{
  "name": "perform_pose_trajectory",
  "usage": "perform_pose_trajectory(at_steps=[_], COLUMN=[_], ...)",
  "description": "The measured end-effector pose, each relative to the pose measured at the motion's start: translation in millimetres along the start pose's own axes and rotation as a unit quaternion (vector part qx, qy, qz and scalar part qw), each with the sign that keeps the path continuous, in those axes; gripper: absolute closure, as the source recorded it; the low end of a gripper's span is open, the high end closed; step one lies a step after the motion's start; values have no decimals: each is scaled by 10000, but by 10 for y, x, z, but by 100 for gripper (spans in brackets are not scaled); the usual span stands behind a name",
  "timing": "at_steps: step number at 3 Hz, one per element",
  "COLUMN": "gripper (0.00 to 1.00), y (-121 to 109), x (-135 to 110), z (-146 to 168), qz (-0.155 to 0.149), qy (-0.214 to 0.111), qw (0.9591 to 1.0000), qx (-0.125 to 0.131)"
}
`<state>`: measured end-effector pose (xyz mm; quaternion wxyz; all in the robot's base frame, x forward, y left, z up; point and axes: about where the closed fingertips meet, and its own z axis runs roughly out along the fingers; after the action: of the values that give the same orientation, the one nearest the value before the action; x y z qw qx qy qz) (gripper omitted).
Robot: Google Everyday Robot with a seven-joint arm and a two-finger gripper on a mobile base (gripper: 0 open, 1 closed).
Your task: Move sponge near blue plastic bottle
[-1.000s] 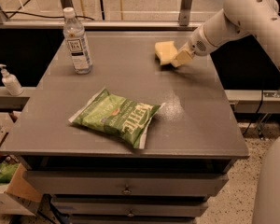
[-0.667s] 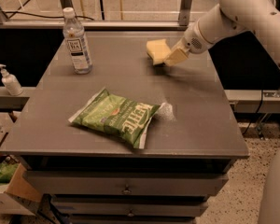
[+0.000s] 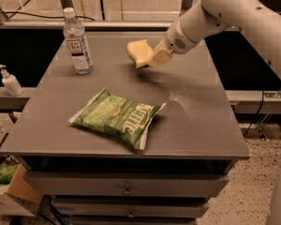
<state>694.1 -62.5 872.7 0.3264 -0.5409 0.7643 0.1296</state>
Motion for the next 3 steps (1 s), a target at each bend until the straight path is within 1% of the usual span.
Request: perform_pose_trajectory(at_steps=[1, 2, 3], gripper=[100, 100, 100], y=[151, 278, 301], x=[-192, -325, -422], z=[93, 204, 341], qz=[-200, -343, -414], qy=[30, 92, 171], qw=[9998, 9994, 9990], qx=[-25, -36, 2])
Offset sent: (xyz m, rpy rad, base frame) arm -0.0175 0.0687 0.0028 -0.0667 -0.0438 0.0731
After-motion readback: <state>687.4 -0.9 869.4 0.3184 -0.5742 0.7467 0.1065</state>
